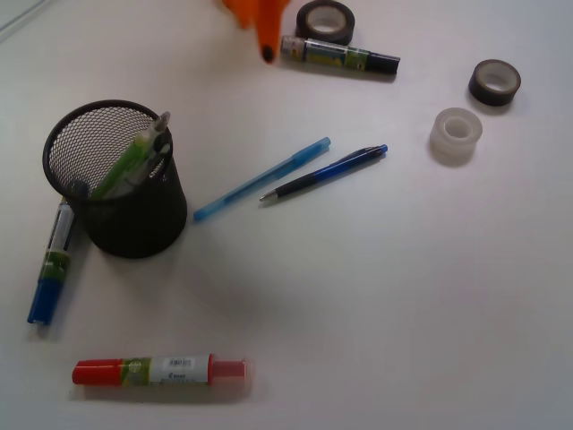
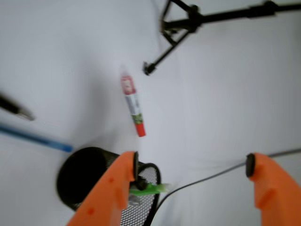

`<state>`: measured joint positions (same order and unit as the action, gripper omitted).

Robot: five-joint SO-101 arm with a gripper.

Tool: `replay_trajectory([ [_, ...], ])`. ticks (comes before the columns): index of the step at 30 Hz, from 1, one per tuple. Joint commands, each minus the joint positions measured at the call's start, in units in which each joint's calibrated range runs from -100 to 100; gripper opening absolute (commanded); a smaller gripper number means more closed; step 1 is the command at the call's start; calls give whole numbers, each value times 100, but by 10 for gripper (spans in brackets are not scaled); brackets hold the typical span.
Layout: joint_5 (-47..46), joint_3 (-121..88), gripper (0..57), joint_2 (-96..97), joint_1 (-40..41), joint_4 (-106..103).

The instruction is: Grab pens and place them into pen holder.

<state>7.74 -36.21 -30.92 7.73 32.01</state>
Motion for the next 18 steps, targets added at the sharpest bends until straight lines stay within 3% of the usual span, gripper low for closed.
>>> replay_trajectory([
  [1, -215, 668, 266, 317, 262, 2066],
  [7, -376, 1166, 266, 1516, 434, 3623],
  [18, -562, 1483, 266, 3148, 427, 3720],
])
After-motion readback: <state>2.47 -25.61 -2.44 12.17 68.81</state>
